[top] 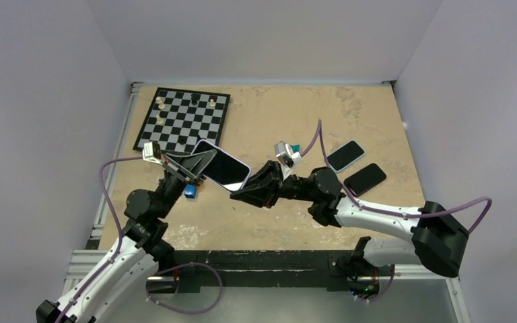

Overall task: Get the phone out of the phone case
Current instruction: Remove the phone case from the phone.

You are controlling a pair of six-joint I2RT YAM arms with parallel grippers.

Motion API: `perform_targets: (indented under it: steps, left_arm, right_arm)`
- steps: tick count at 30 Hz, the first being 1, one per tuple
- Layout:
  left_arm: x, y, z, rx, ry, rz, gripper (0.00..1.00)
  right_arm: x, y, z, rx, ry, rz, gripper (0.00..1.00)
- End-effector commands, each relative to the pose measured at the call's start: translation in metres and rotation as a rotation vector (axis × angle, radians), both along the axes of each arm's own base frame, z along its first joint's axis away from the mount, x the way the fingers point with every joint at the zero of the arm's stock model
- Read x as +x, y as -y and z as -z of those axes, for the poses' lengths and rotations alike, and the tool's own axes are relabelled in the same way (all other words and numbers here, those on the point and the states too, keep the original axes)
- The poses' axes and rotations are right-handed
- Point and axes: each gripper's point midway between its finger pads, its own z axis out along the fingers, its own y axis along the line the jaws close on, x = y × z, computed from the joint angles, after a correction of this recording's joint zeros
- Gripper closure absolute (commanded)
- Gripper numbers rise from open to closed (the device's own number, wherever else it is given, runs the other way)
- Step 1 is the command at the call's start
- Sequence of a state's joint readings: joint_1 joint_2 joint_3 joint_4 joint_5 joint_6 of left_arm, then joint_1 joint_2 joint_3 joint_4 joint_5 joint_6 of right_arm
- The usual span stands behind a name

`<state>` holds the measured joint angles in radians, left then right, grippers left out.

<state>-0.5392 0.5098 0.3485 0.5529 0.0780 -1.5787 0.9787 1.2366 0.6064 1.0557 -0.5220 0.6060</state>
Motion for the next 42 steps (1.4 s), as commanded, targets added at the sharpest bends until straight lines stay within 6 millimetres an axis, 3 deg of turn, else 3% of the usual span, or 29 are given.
perform_targets:
  steps: [1,11,15,19,23,26,28,33,36,40,42]
  left_arm:
    - [-0.013,0.004,-0.001,-0.122,-0.179,0.132,1.0]
    - [-0.027,0.014,-0.011,-0.075,-0.146,0.21,1.0]
    - [-0.033,0.011,-0.032,-0.124,0.017,0.217,1.0]
    - [-0.046,0.013,-0.052,-0.161,0.188,0.259,1.0]
    - [-0.054,0.016,-0.06,-0.212,0.256,0.328,1.0]
    - [-0.06,0.019,-0.064,-0.195,0.278,0.356,1.0]
    - [-0.063,0.02,-0.068,-0.175,0.298,0.358,1.0]
    - [-0.07,0.02,-0.075,-0.159,0.317,0.373,1.0]
    - [-0.073,0.025,-0.073,-0.127,0.301,0.402,1.0]
    - [-0.075,0.031,-0.071,-0.081,0.298,0.429,1.0]
    - [-0.074,0.033,-0.069,-0.045,0.314,0.417,1.0]
  right_arm:
    - [0.022,-0.01,-0.006,-0.025,0.39,0.149,1.0]
    - [0.062,-0.008,-0.019,-0.098,0.42,0.349,1.0]
    - [0.081,-0.001,-0.003,-0.123,0.173,0.363,1.0]
    - [0.06,0.001,0.026,-0.1,-0.185,0.084,1.0]
    - [0.027,0.004,0.044,-0.097,-0.334,-0.136,1.0]
    - [0.024,0.001,0.061,-0.182,-0.389,-0.166,1.0]
    - [0.025,0.005,0.061,-0.183,-0.415,-0.206,1.0]
    - [0.034,0.008,0.081,-0.237,-0.383,-0.257,1.0]
    - [0.058,0.006,0.102,-0.39,-0.225,-0.096,1.0]
    - [0.071,0.012,0.103,-0.492,-0.068,-0.036,1.0]
    - [0.068,0.015,0.101,-0.502,-0.061,-0.041,1.0]
